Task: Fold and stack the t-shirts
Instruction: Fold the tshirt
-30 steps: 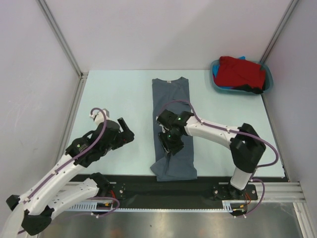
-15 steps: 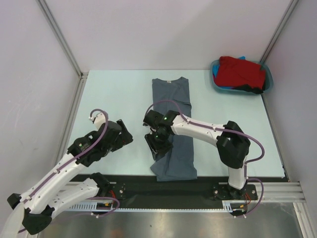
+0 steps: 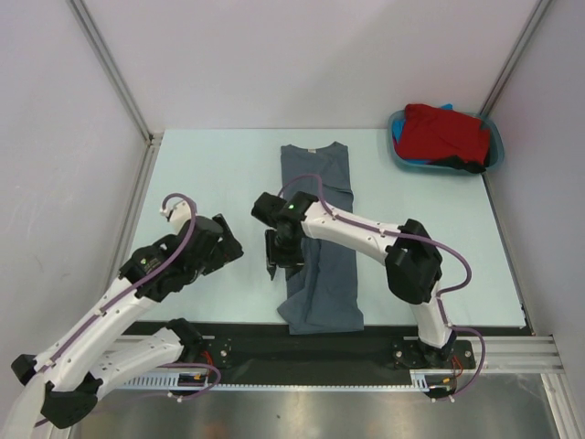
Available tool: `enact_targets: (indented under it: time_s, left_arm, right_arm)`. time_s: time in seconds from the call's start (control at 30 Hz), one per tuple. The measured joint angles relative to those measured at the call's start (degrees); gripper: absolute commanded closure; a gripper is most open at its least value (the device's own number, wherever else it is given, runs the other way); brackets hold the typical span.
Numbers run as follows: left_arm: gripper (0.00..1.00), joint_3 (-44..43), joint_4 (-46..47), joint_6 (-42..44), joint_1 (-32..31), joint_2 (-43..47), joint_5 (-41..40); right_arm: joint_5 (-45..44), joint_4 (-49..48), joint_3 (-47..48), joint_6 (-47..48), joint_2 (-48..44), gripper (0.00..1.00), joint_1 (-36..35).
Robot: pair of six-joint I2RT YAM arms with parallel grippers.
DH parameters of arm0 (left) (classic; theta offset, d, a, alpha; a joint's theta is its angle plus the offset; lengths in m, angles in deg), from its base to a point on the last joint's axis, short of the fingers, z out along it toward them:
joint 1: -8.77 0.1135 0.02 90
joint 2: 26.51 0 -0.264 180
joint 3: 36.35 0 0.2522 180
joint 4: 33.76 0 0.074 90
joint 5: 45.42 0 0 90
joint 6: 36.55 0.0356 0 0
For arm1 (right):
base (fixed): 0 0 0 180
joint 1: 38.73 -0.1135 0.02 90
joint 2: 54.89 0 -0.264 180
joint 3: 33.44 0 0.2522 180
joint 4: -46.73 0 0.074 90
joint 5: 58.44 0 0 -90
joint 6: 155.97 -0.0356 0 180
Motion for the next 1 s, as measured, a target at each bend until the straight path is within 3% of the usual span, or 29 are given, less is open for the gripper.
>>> enact_targets:
  time_s: [0.13, 0.4, 0.6, 0.73, 1.0]
  left_arm:
    - [0.0, -1.0, 0.0, 2.0, 0.0, -1.5, 0.1]
    - [0.0, -1.1, -1.1, 5.3, 0.0, -1.9, 1.2]
    - [0.0, 2.5, -2.9, 3.4, 0.0, -0.5, 2.2]
    - [0.0, 2.4, -3.5, 3.1, 0.0, 0.1, 2.1]
    - [0.0, 2.4, -4.0, 2.2, 0.0, 2.2, 2.1]
  right_arm:
    - [-2.3, 0.1, 4.2, -8.0, 2.0, 0.54, -2.6]
    - [-5.4, 1.8, 1.5, -22.6, 2.4, 0.56, -8.5]
    - [-6.7, 2.2, -8.4, -30.8, 1.0, 0.57, -9.5]
    - [-6.7, 2.4, -10.5, -33.6, 1.0, 0.57, -9.3]
    - [-9.4, 2.8, -5.0, -33.5, 1.4, 0.56, -8.5]
